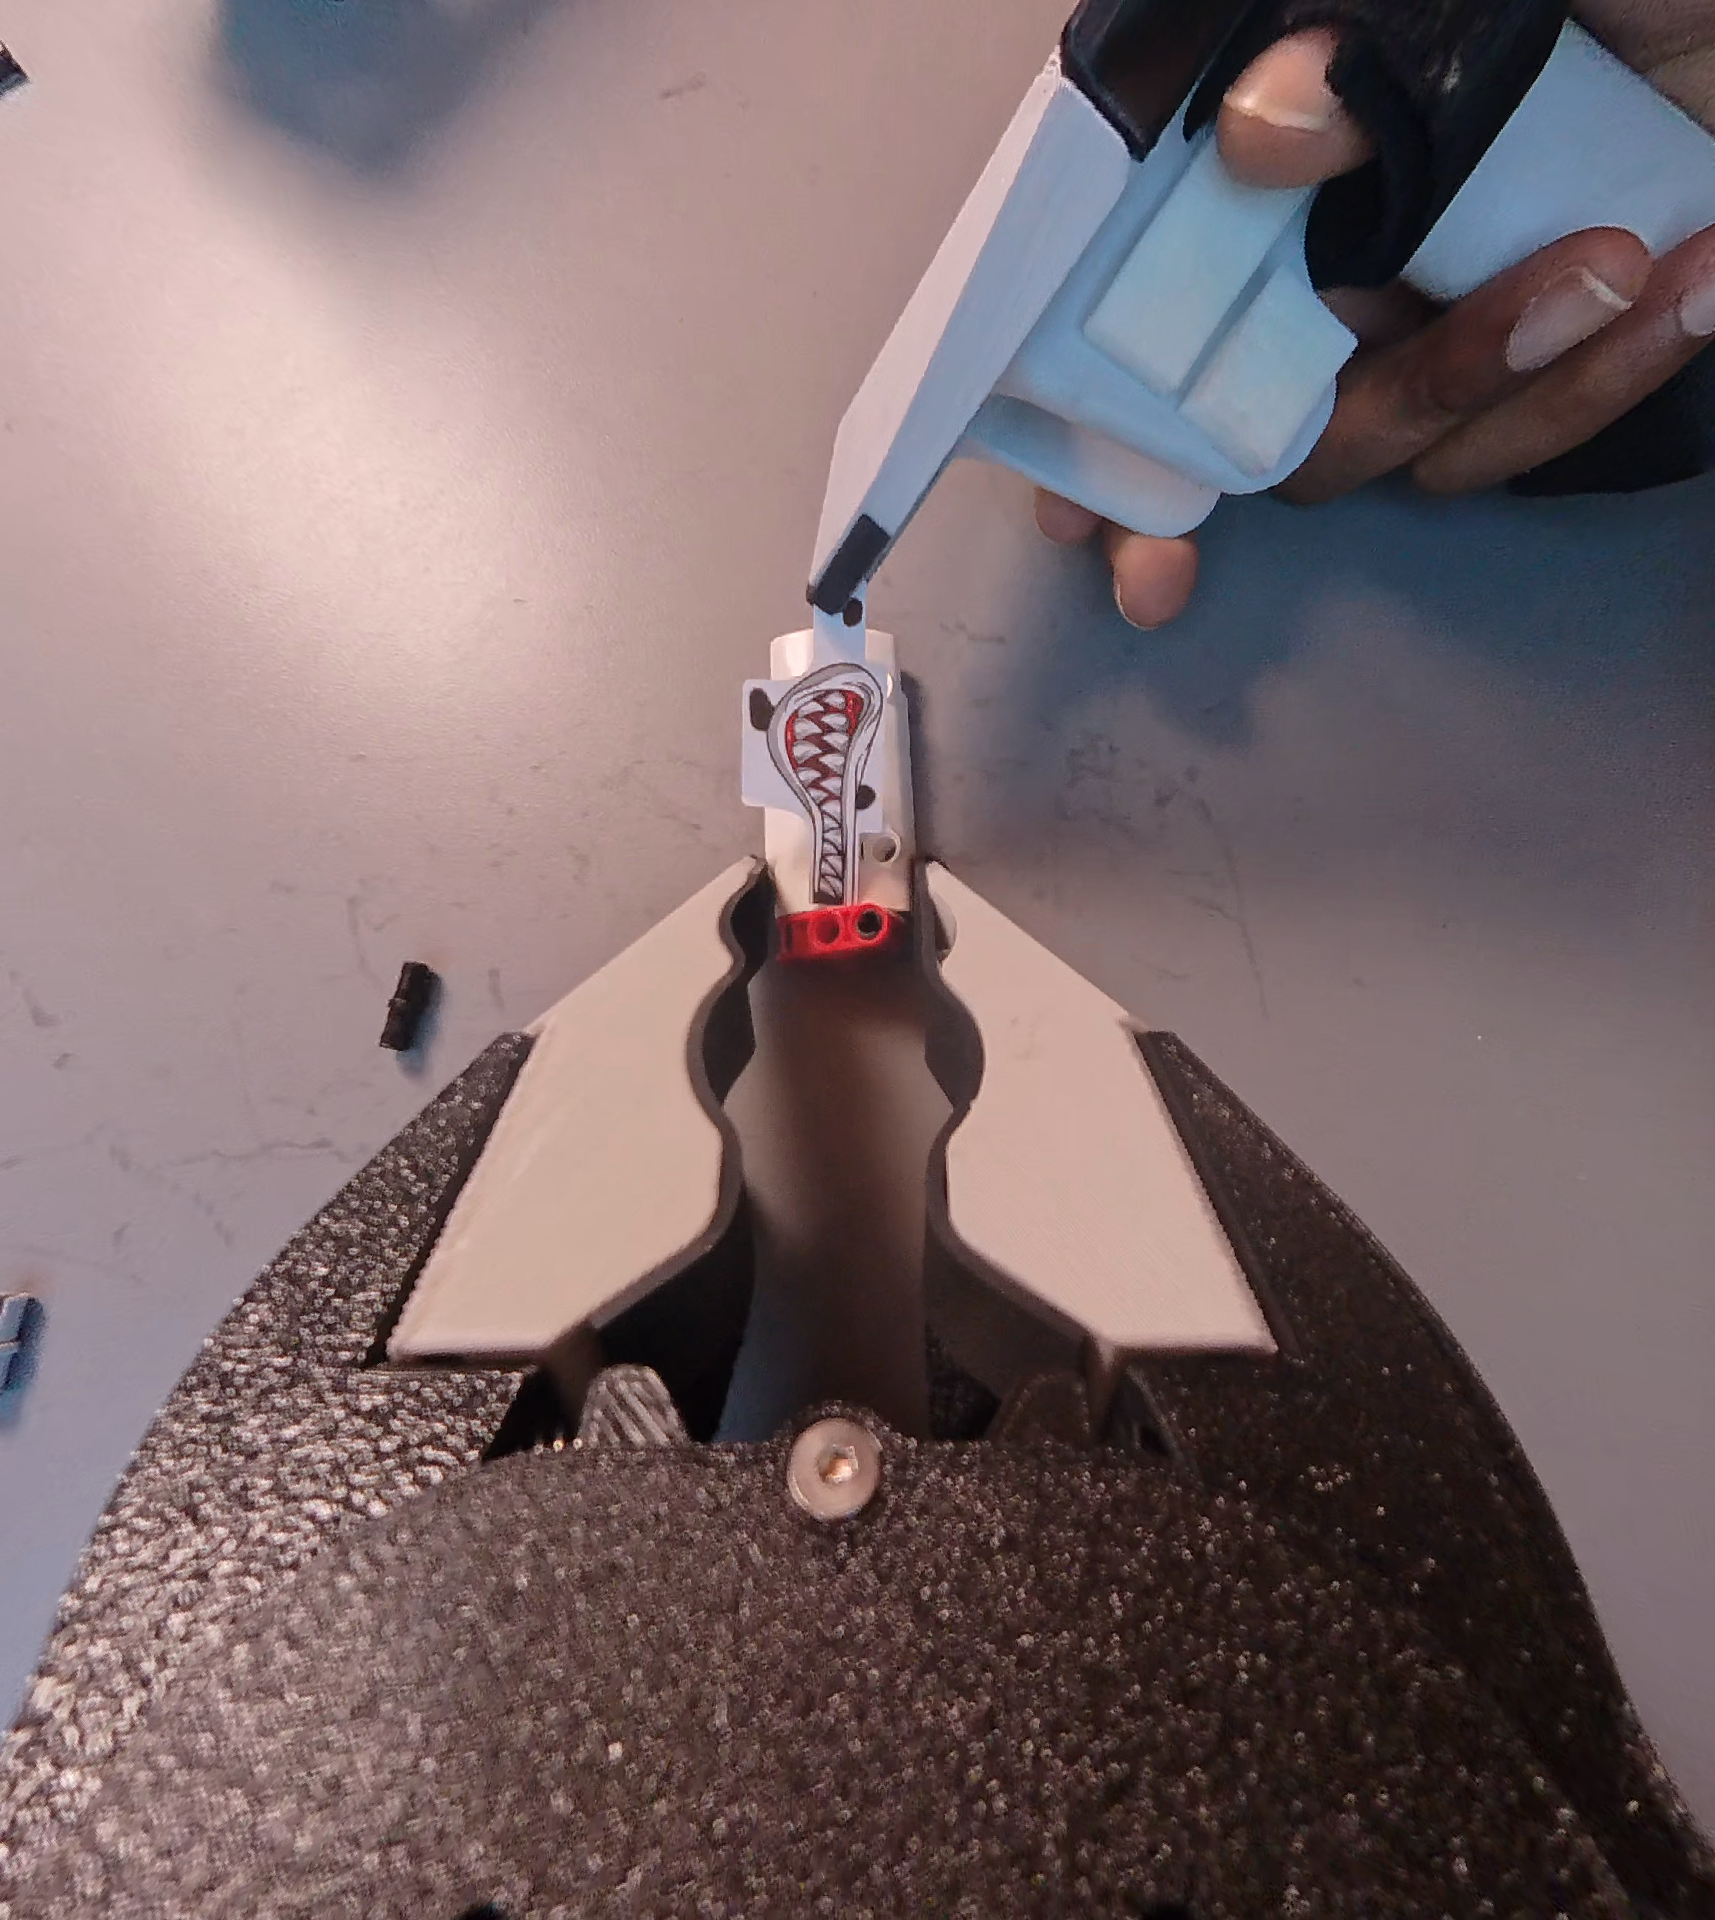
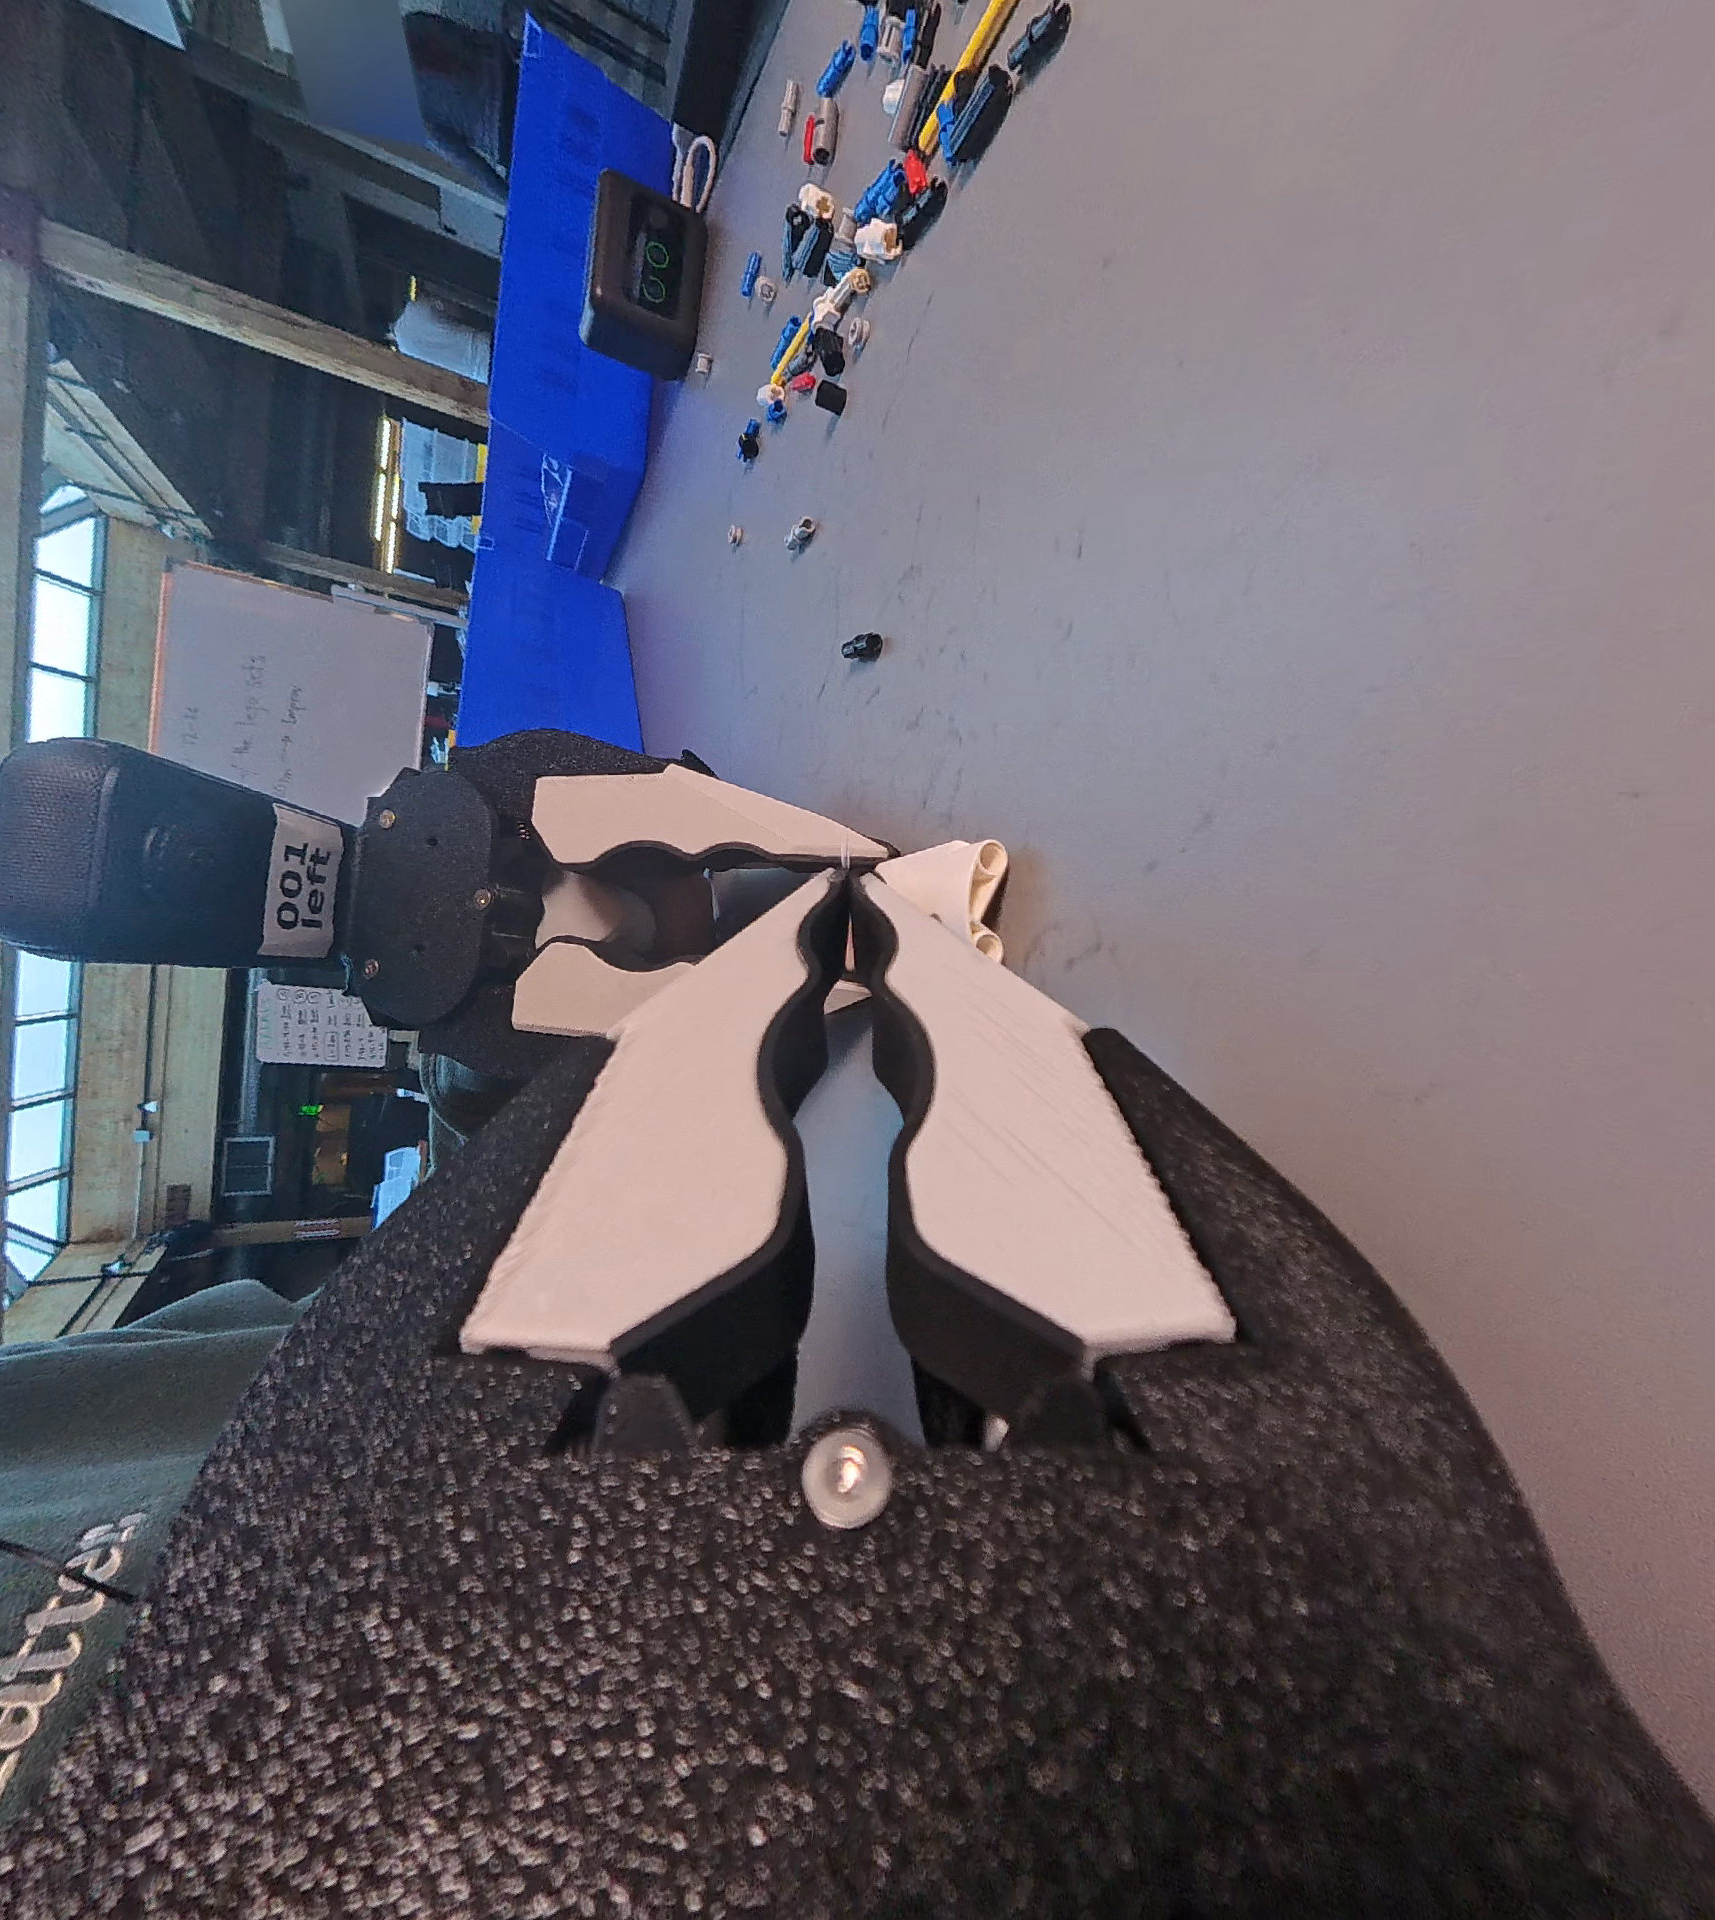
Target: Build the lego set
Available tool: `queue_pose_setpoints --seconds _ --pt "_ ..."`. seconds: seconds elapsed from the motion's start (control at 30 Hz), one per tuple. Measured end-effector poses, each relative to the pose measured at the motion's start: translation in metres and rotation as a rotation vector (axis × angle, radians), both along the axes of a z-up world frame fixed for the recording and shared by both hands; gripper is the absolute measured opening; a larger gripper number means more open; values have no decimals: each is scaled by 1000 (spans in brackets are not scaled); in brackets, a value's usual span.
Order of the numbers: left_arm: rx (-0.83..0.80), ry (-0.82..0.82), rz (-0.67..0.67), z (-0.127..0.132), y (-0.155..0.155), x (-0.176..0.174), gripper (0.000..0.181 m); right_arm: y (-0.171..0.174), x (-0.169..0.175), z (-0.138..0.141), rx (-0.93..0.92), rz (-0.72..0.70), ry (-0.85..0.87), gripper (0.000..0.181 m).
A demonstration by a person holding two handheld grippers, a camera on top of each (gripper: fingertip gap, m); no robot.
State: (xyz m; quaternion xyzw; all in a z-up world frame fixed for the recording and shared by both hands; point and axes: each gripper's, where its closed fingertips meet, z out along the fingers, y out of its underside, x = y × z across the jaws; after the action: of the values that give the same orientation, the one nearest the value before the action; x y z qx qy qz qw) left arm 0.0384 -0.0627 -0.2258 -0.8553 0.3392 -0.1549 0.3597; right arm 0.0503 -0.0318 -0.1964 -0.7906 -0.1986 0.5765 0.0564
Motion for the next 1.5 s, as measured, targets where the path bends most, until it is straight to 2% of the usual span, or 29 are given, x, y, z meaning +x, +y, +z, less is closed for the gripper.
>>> queue_pose_setpoints --seconds 0.3,0.6,0.97,1.3,1.4,1.5 --pt "-3 -5 1 0 0 0 27 1 1 3 4 -4 18 0" --pt "-9 -20 5 1 0 -1 30 7 0 30 24 -4 132 0" --pt "14 -286 30 36 4 -5 38 24 5 79 60 1 333 0" --pt "57 -529 47 74 6 -10 36 18 6 87 82 44 380 0" --pt "67 -630 56 88 7 -12 36 11 6 87 177 130 358 0" --pt "78 -742 55 104 7 -14 35 3 6 91 367 308 322 0"
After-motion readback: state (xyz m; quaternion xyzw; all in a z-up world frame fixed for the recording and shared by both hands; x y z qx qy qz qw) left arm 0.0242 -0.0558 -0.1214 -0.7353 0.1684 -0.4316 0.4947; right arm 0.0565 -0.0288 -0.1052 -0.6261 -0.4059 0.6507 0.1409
